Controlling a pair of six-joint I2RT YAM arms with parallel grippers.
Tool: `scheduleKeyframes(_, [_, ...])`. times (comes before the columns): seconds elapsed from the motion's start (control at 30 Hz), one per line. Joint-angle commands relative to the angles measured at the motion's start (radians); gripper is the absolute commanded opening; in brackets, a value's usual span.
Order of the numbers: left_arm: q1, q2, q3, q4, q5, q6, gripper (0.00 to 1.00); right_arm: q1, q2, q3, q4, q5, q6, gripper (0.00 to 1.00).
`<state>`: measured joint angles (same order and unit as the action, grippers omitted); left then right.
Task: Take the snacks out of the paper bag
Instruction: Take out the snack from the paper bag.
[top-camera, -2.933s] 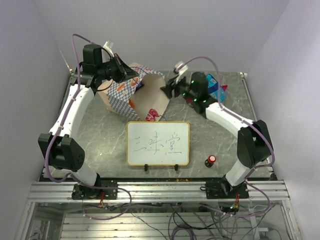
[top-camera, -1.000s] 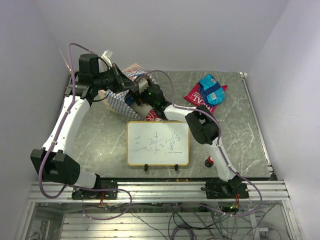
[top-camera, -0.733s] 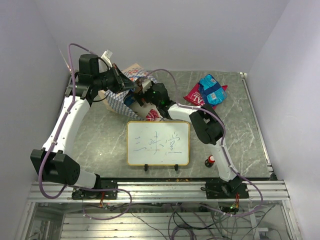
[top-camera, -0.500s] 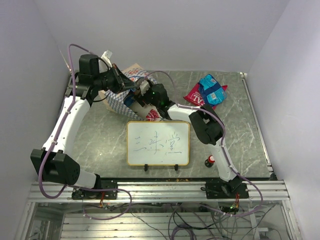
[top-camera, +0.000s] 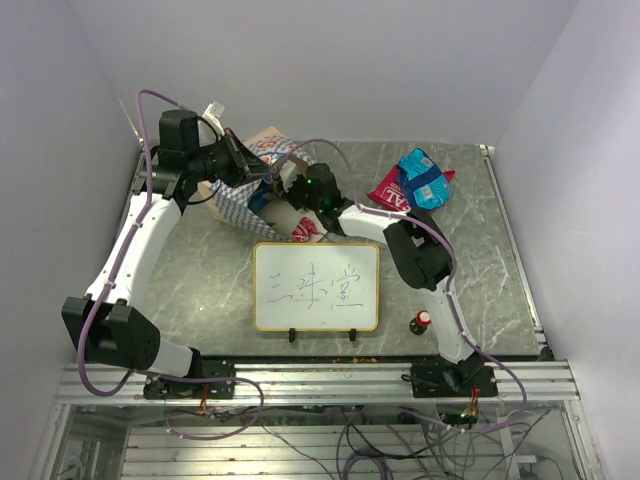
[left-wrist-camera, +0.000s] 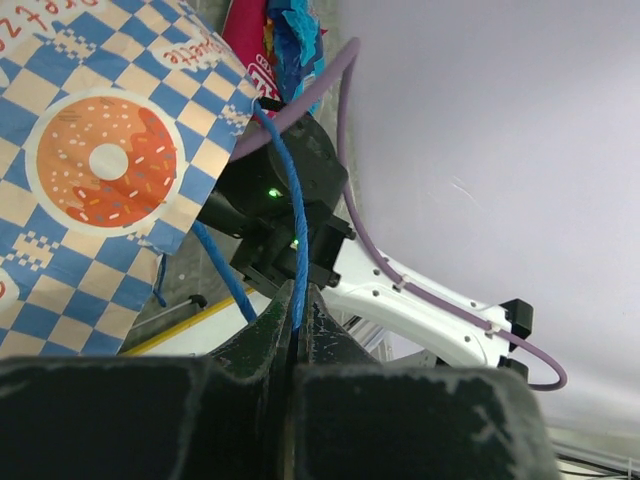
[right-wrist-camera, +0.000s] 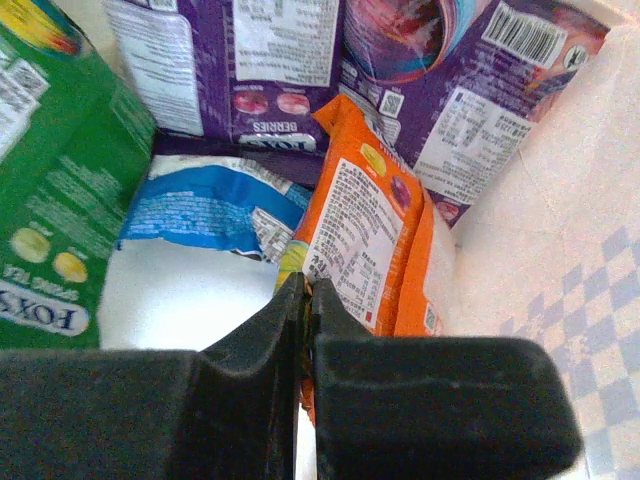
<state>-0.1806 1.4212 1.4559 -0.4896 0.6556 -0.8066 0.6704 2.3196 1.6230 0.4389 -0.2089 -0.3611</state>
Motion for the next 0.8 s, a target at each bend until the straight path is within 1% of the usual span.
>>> scheduleKeyframes(0.0, [-0.007, -0.007, 0.001, 0.065, -0.005, -0.02, 0.07, -0.006, -0.123, -0.041, 0.009, -0.061, 0.04, 0.0])
scheduleKeyframes(0.2, [-0.007, 0.016, 0.004, 0.055, -0.024, -0.026, 0.07, -0.005, -0.263, -0.156, 0.012, -0.104, 0.082, 0.0])
scheduleKeyframes(0.3, [-0.007, 0.033, 0.009, 0.074, -0.024, -0.039, 0.07, -0.008, -0.349, -0.216, 0.012, -0.105, 0.096, 0.0])
scheduleKeyframes(0.57, [-0.007, 0.108, 0.051, 0.105, -0.013, -0.063, 0.07, -0.043, -0.533, -0.311, -0.062, -0.111, 0.097, 0.0])
scheduleKeyframes(0.77, [-0.007, 0.149, 0.109, 0.1, -0.014, -0.06, 0.07, -0.07, -0.701, -0.417, -0.19, -0.139, 0.06, 0.0])
